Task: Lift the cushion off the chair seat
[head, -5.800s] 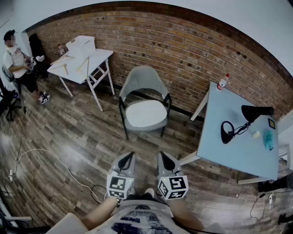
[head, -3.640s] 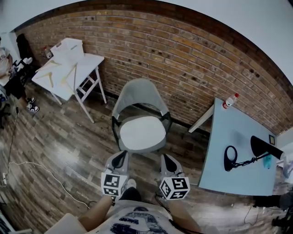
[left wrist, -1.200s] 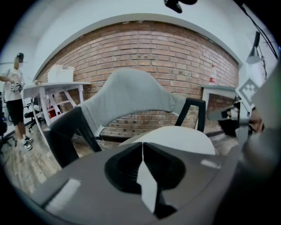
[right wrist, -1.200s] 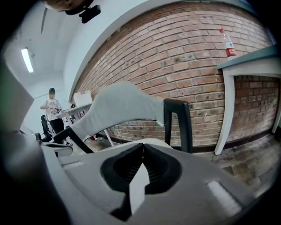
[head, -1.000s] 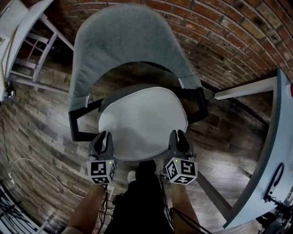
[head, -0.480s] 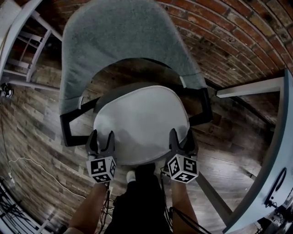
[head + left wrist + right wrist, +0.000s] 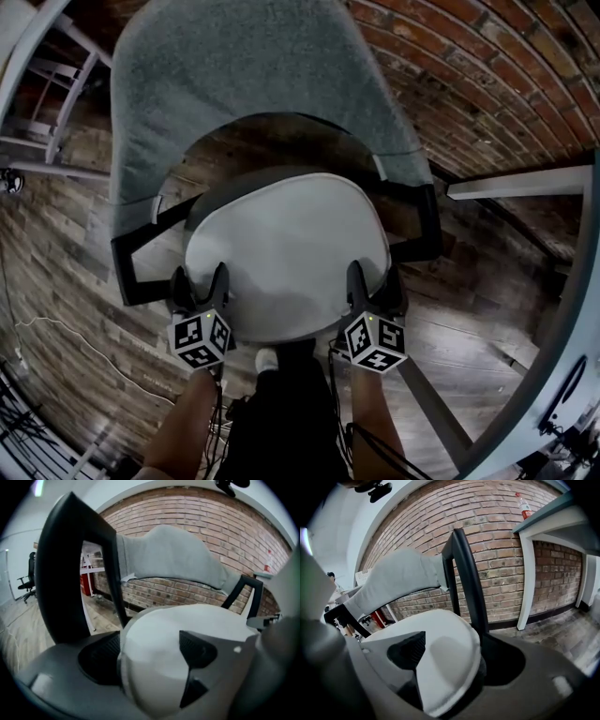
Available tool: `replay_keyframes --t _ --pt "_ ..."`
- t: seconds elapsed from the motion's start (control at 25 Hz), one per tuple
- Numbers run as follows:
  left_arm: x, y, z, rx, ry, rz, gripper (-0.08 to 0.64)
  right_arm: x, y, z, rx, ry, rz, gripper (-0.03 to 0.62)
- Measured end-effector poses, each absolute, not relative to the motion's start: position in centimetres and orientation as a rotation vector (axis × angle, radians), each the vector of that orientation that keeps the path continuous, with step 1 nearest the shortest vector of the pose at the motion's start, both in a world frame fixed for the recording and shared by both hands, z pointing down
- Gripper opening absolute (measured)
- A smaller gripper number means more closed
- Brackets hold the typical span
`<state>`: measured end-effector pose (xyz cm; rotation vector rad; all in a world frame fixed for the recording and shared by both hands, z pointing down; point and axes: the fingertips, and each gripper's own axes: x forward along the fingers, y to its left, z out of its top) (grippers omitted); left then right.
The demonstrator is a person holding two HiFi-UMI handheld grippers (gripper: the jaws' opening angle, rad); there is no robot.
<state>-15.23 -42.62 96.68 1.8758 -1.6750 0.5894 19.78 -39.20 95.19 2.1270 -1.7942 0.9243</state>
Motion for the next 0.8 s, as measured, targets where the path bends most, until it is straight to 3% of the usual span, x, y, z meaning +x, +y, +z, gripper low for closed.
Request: replay_keyframes --t 0.28,0.48,0.8 --pt "-15.1 -42.6 97.7 1.853 -1.618 0.579 0.362 19.5 -39.1 96.3 2.091 -1.776 0.939 0.368" --pt "-14.8 -42.5 97.4 1.878 -1.639 0.628 0.344 18.8 -39.1 96.2 2.056 -1.764 0.888 0.296" --pt "-15.1 -42.5 95.6 1.945 -1.708 0.712 0.161 18.8 -38.9 93.9 2.086 -1.712 0.814 0.141"
